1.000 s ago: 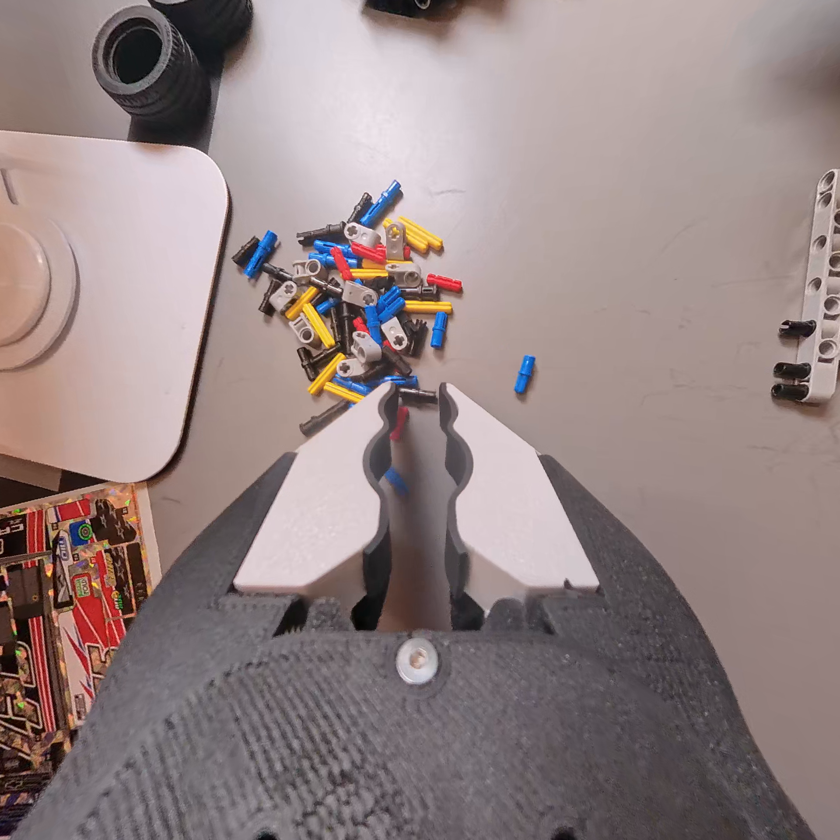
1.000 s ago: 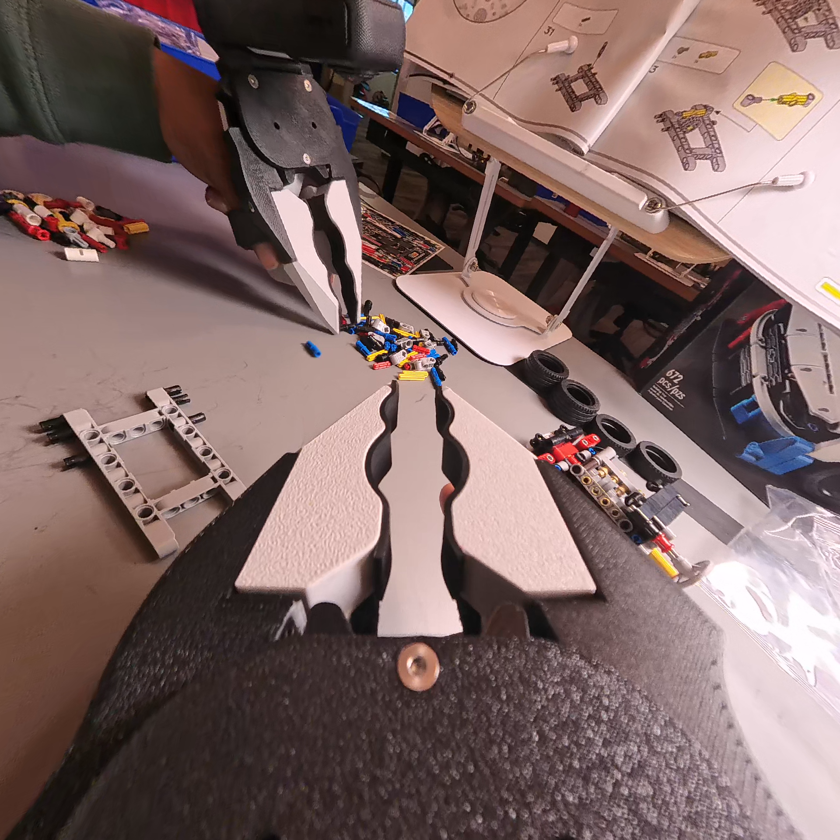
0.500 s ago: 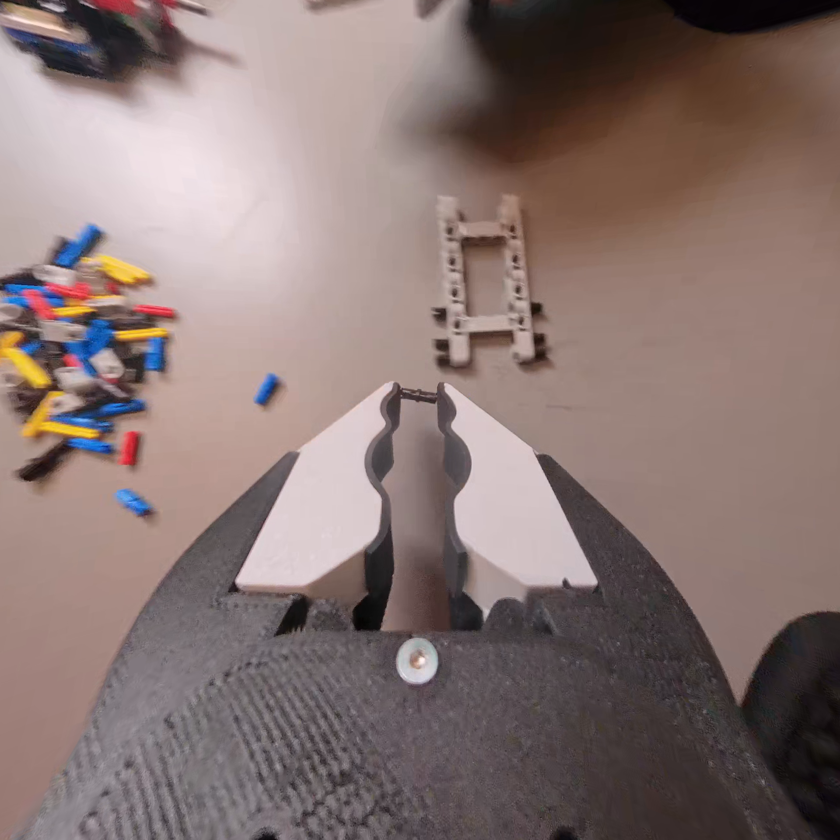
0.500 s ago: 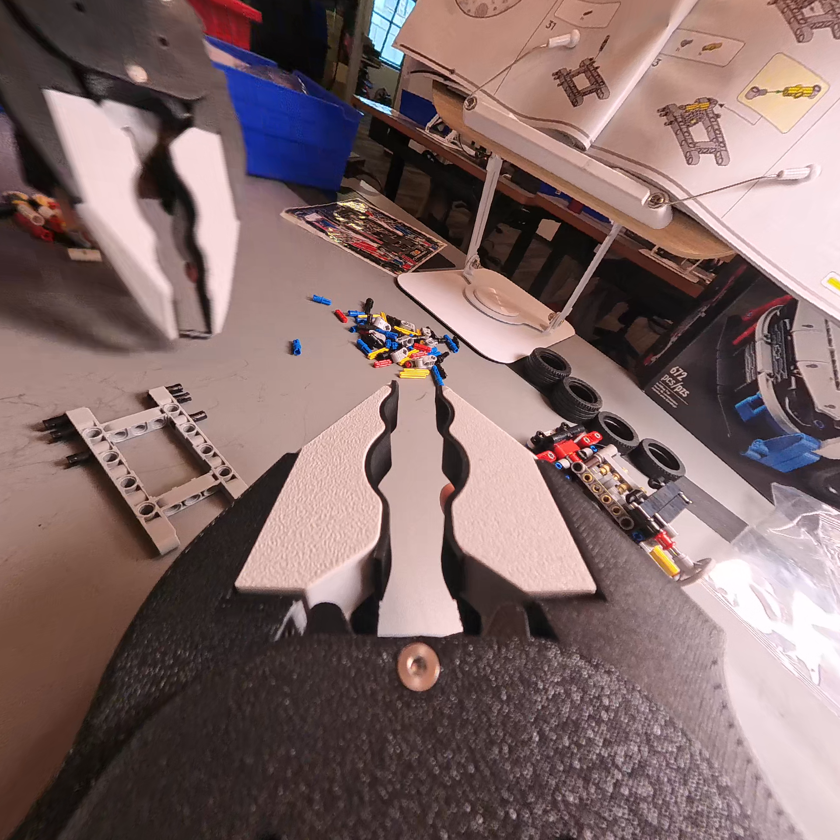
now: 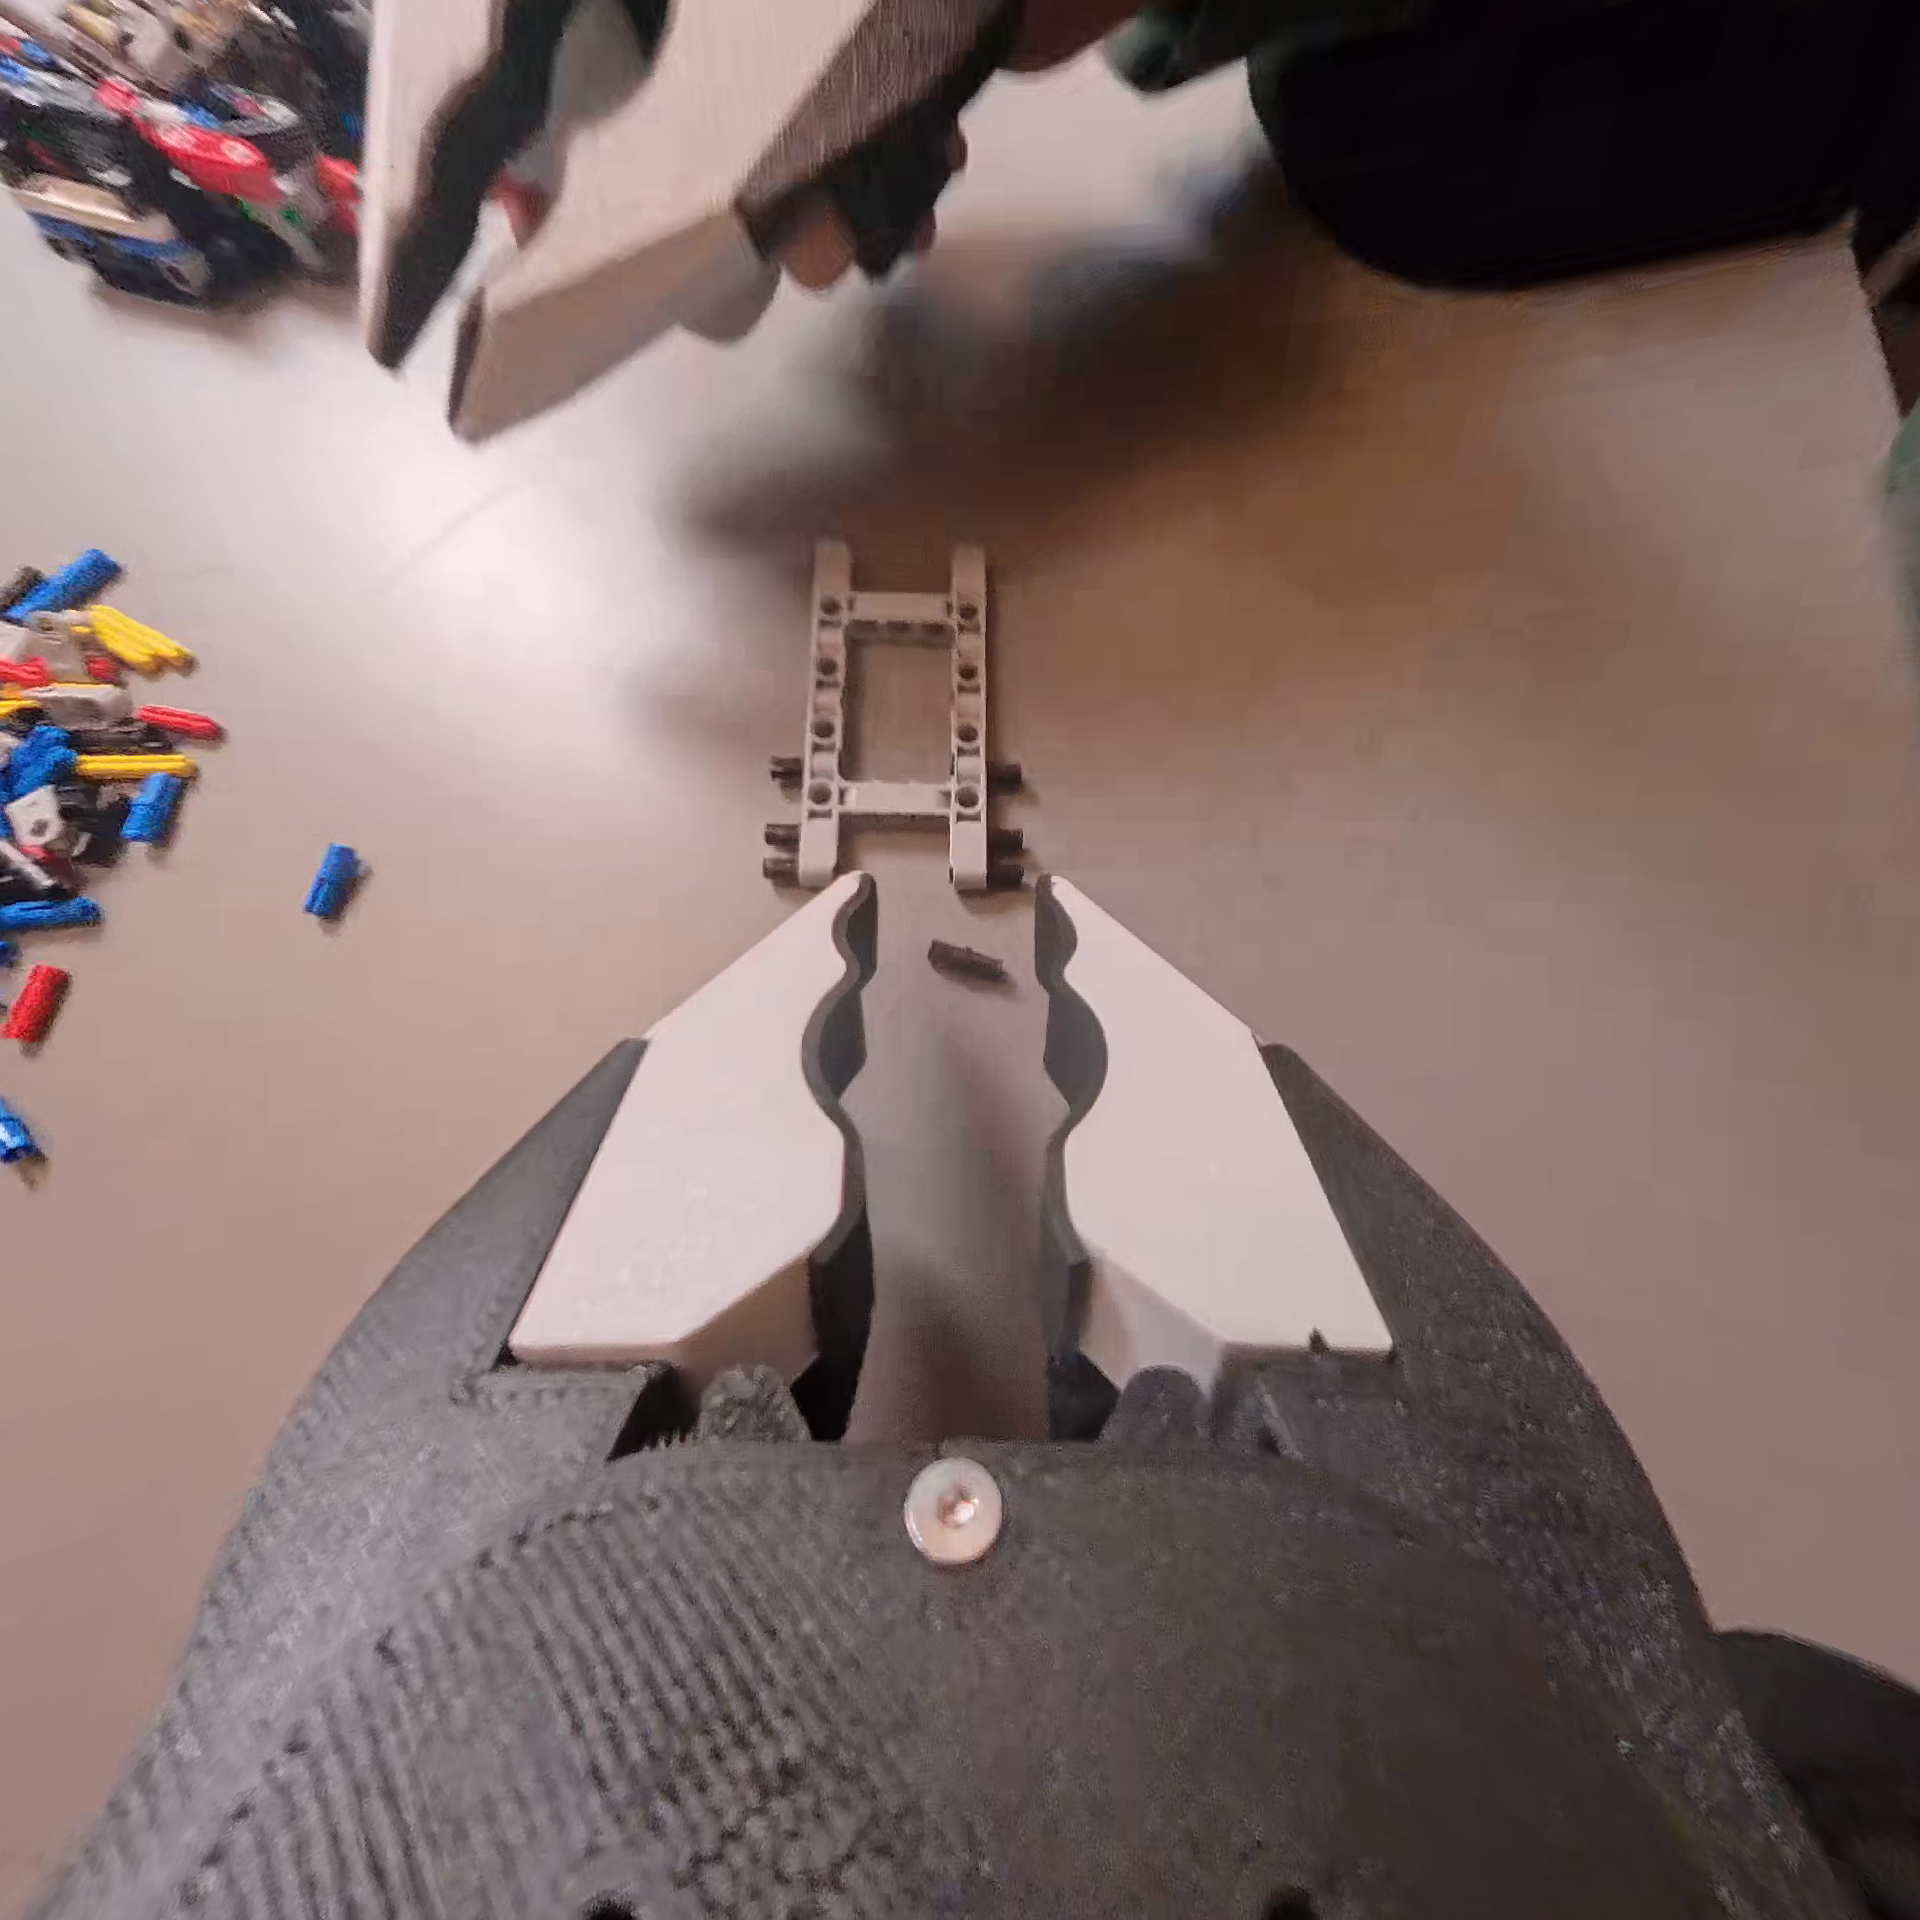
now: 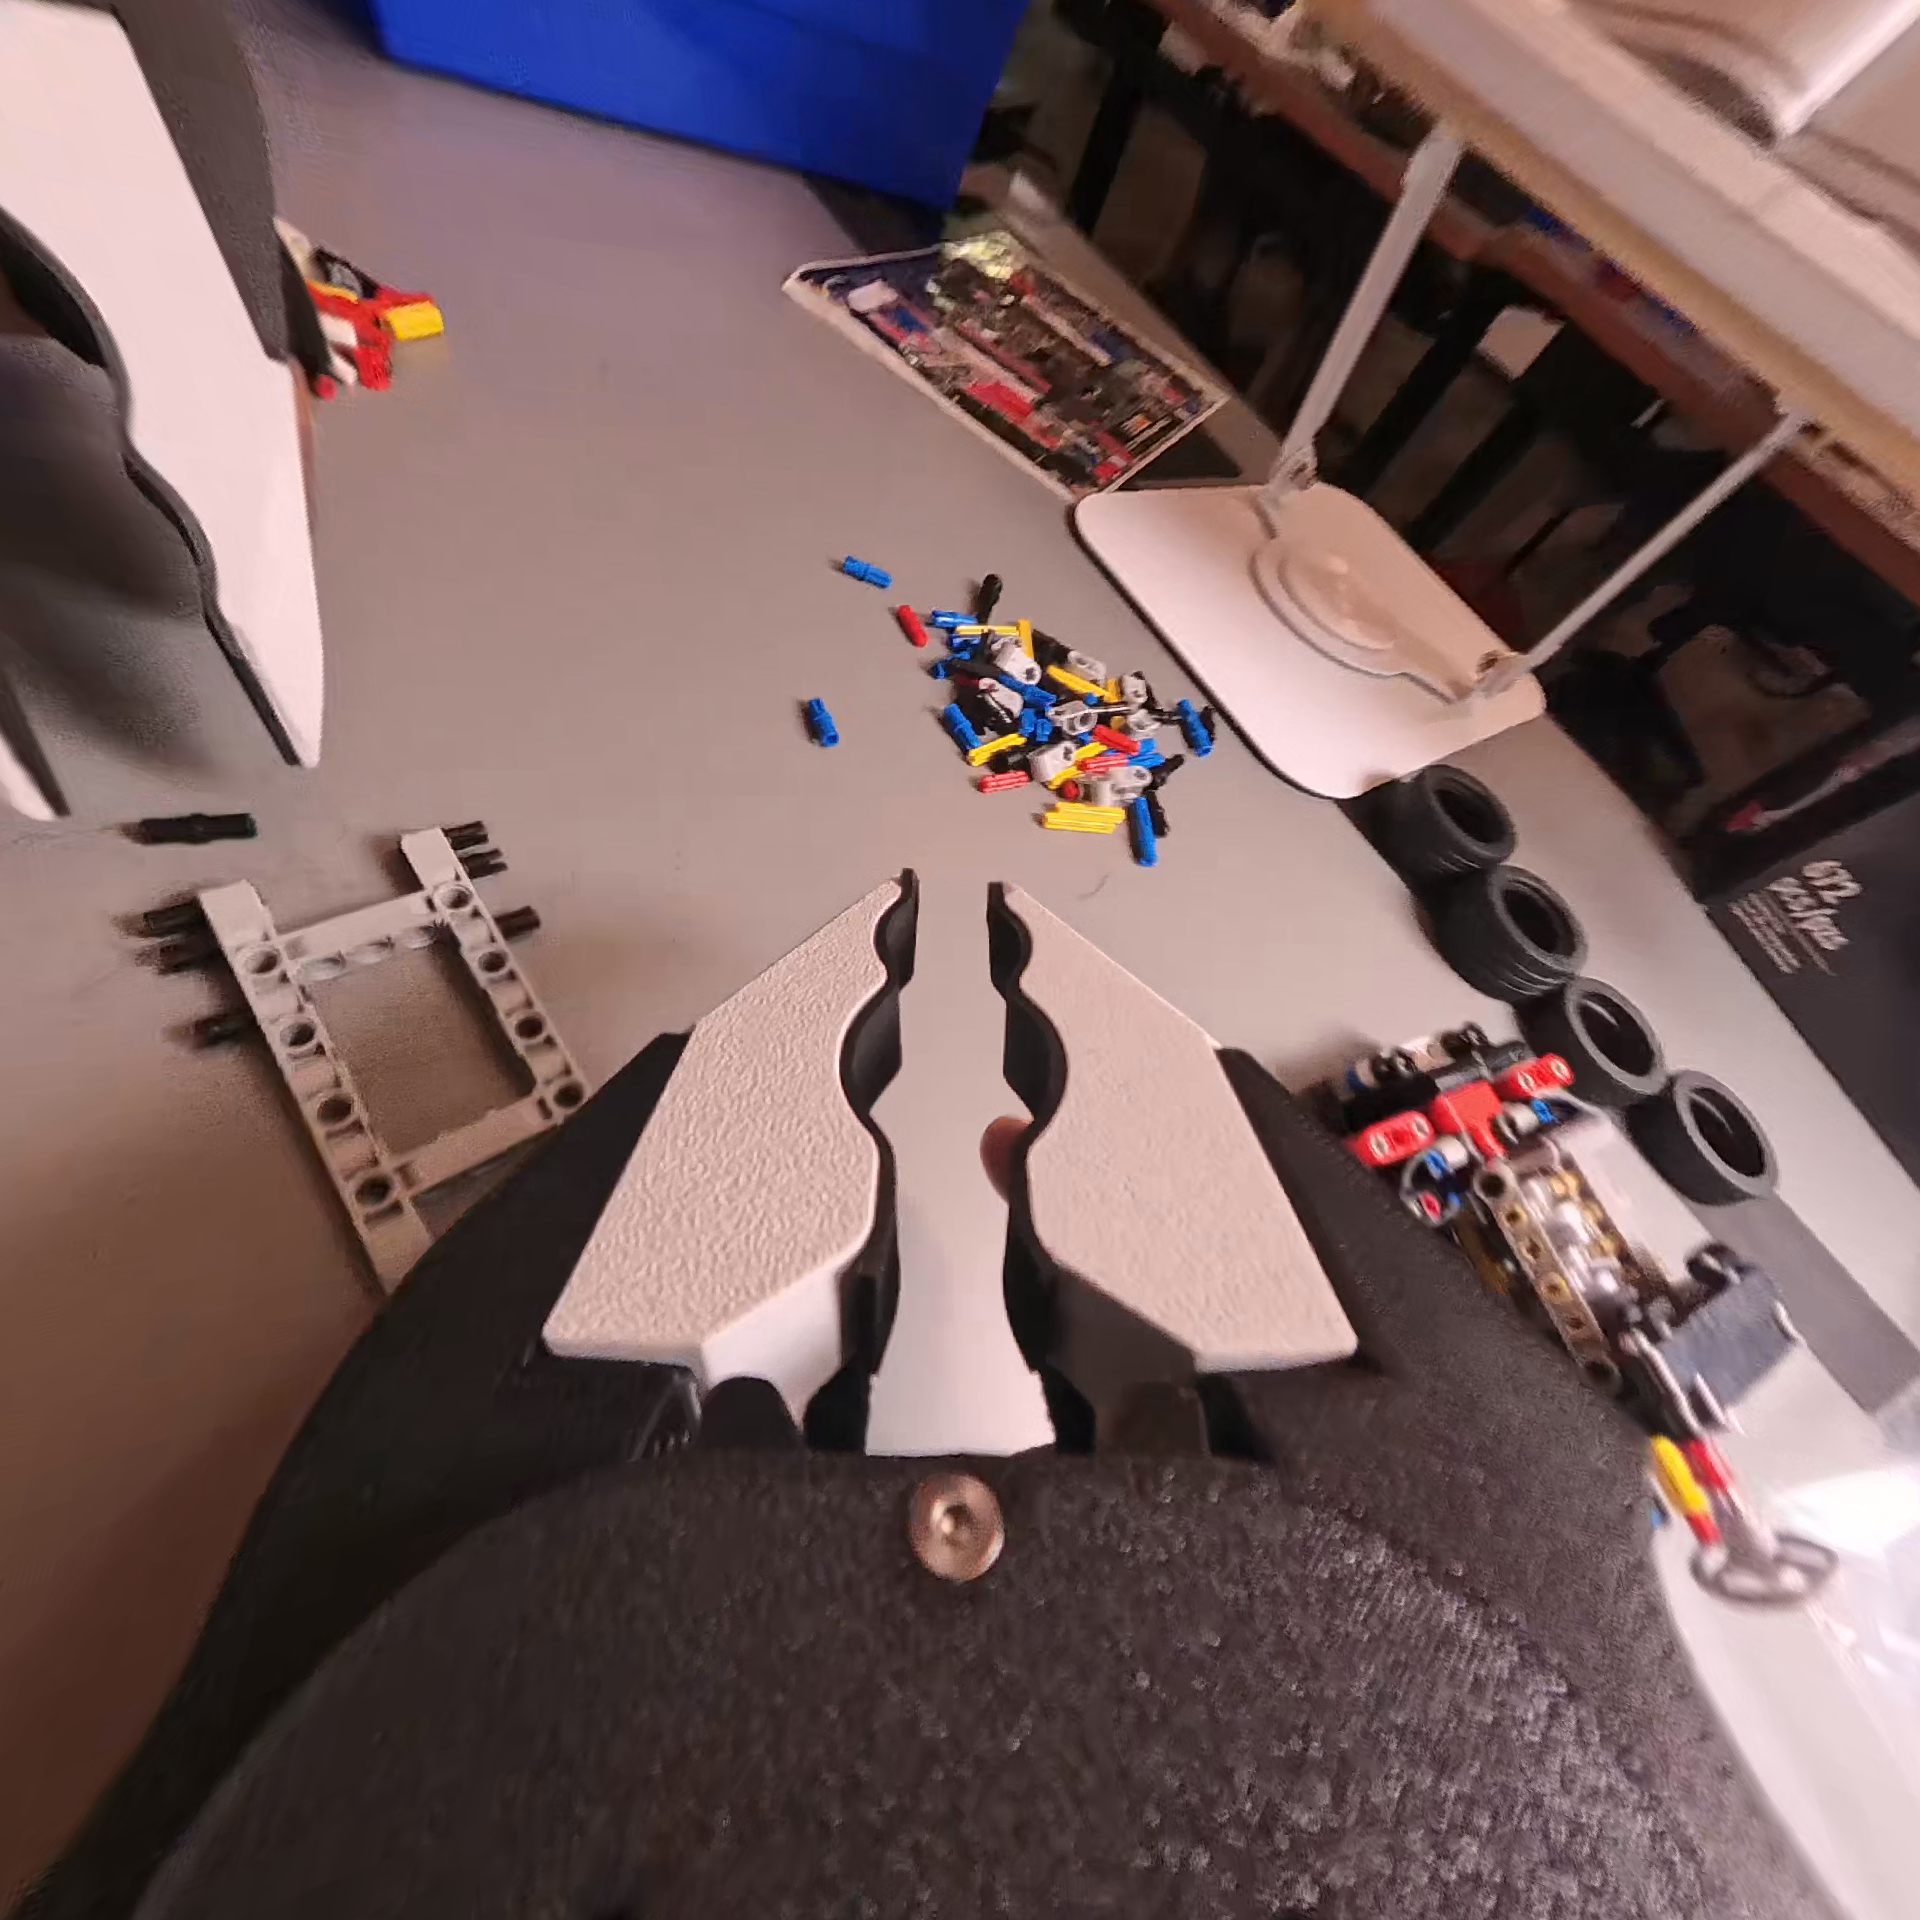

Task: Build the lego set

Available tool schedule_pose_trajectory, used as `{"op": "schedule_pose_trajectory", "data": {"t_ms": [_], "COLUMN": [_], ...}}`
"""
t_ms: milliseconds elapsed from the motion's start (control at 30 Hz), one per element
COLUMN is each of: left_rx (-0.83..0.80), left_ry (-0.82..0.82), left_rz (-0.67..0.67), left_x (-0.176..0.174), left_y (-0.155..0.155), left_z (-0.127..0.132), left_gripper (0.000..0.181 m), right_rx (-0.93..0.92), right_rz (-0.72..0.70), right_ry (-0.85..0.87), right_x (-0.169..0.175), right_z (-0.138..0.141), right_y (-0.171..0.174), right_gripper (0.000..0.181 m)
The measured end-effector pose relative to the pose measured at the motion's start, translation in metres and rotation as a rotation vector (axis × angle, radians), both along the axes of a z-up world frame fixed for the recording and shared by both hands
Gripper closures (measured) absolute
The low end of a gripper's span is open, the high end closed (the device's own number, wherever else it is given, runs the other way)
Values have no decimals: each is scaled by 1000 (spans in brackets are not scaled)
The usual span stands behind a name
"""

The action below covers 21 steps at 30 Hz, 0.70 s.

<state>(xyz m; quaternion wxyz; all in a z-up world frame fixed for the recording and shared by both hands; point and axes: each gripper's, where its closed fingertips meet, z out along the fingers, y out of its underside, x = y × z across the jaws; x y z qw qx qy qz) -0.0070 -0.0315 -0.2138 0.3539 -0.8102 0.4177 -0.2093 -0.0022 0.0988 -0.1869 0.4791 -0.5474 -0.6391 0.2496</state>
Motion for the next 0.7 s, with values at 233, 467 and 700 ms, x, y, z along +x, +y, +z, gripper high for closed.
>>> {"op": "schedule_pose_trajectory", "data": {"t_ms": [233, 467, 700], "left_rx": [173, 264, 251], "left_ry": [-151, -141, -167], "left_rz": [304, 425, 424], "left_x": [-13, -33, -37], "left_y": [3, -15, -14], "left_z": [33, 33, 30], "left_gripper": [149, 151, 154], "right_rx": [59, 83, 92], "right_rz": [96, 103, 90], "right_ry": [-200, -313, -390], "right_x": [-70, -103, -108], "right_z": [-19, -35, -45], "right_y": [10, 28, 36], "right_gripper": [166, 165, 174]}}
